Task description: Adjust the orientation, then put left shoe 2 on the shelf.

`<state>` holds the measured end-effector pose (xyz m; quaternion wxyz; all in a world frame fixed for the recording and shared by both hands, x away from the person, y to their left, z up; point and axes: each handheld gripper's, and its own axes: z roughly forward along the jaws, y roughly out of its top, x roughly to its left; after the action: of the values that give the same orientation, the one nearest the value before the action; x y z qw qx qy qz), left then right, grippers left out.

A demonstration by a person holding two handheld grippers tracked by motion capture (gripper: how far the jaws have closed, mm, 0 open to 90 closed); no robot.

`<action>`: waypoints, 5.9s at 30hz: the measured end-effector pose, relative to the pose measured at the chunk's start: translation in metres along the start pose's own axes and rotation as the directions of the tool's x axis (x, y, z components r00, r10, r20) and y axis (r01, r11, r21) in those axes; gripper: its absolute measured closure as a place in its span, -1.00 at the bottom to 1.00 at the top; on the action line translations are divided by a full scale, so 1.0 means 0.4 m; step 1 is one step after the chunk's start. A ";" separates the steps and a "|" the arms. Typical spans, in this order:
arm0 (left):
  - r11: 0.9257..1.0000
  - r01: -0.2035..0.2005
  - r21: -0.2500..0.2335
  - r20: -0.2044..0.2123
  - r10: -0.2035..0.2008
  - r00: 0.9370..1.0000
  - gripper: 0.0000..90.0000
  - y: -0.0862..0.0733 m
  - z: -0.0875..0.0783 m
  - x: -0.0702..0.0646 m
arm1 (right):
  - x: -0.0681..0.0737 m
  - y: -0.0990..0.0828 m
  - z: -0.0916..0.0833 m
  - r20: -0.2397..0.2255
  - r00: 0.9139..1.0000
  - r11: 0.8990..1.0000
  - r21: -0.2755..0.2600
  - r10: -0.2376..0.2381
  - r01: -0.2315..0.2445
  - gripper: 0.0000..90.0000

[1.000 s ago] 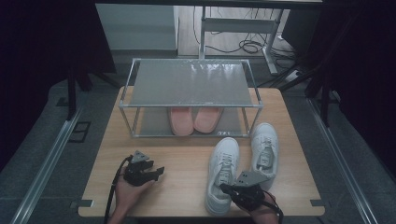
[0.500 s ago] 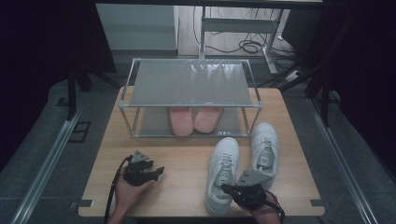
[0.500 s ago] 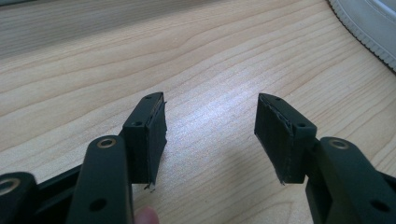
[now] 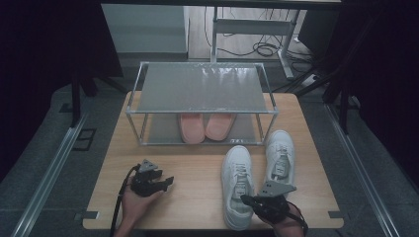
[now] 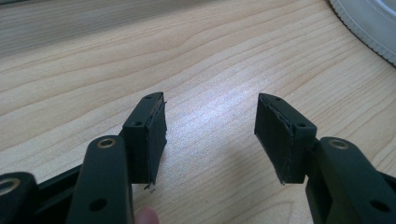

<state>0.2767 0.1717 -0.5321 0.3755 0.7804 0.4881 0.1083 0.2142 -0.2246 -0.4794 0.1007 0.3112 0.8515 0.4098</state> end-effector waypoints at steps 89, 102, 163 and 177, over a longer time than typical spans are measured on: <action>1.000 0.017 -0.017 0.018 -0.017 1.000 -0.01 0.002 -0.009 0.011 | -0.125 0.129 0.032 0.198 0.979 0.971 0.239 -0.039 -0.010 1.00; 1.000 0.016 -0.018 0.016 -0.016 1.000 0.00 0.002 -0.011 0.012 | -0.120 0.127 0.023 0.253 0.964 0.961 0.276 -0.076 0.003 1.00; 0.999 0.029 -0.041 0.010 -0.029 1.000 -0.01 0.003 -0.025 0.023 | -0.065 0.122 0.045 0.090 0.996 0.997 0.070 -0.019 0.012 0.97; 0.999 0.028 -0.044 0.005 -0.028 1.000 -0.02 0.003 -0.026 0.021 | -0.066 0.085 0.000 0.068 0.997 0.999 -0.044 0.033 -0.030 0.80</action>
<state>0.2764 0.1835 -0.5258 0.3951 0.7653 0.4956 0.1121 0.2502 -0.2249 -0.4559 0.1301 0.3364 0.8334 0.4186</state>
